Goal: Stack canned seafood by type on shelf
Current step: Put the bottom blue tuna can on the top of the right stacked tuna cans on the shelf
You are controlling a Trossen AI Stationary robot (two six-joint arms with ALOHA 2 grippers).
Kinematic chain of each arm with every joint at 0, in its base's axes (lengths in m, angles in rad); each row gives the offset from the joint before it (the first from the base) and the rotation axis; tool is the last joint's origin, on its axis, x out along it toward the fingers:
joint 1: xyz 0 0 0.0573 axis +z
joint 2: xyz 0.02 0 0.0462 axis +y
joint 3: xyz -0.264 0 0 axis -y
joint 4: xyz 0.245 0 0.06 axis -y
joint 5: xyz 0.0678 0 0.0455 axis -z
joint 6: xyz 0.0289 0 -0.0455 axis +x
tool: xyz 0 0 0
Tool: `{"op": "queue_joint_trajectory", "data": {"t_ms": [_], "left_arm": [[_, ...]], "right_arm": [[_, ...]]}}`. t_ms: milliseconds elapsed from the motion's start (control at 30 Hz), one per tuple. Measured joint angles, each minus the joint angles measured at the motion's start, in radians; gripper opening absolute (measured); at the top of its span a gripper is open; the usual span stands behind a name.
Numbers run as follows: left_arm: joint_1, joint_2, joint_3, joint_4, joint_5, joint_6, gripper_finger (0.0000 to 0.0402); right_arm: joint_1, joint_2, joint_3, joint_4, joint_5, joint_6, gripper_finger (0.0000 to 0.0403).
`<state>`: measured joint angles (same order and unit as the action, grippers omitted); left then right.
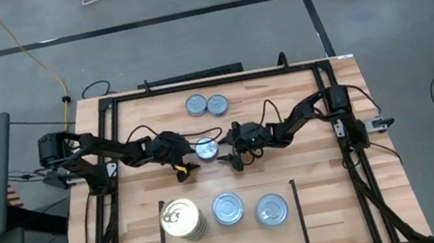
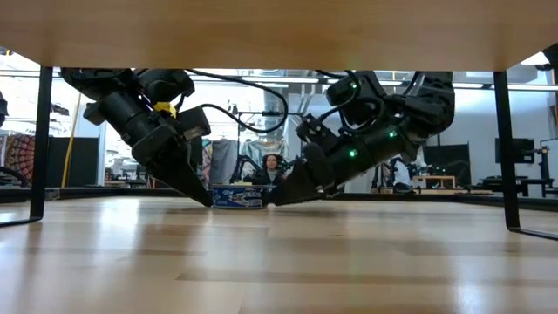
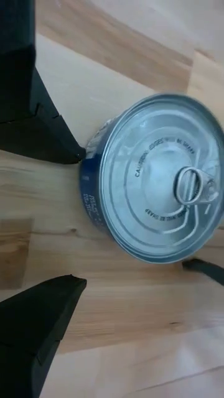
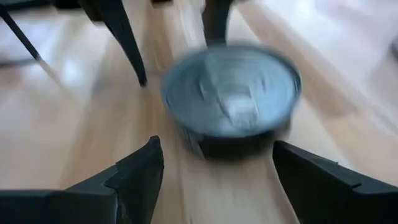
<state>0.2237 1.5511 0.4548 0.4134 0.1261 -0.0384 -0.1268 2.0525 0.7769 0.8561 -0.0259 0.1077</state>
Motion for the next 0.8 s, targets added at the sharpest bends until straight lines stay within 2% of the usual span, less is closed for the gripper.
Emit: {"op": "queue_joint_trajectory", "data": {"t_ms": [133,500,600,800], "left_arm": [[0.000,0.001,0.000,0.019,-0.006,0.016,0.0295],[0.002,0.006,0.009,-0.016,-0.166,-0.012,0.0299],[0.002,0.006,0.009,-0.012,-0.191,0.010,0.0314],[0.003,0.004,0.010,-0.049,-0.305,0.057,0.0358]], "right_arm": [[-0.003,0.000,0.017,0.003,-0.002,-0.018,0.0324],[-0.010,0.015,0.054,-0.092,-0.006,-0.030,0.0324],[-0.010,0.017,0.055,-0.099,-0.003,-0.029,0.0324],[-0.020,0.010,0.057,-0.160,0.001,-0.033,0.0336]]}}
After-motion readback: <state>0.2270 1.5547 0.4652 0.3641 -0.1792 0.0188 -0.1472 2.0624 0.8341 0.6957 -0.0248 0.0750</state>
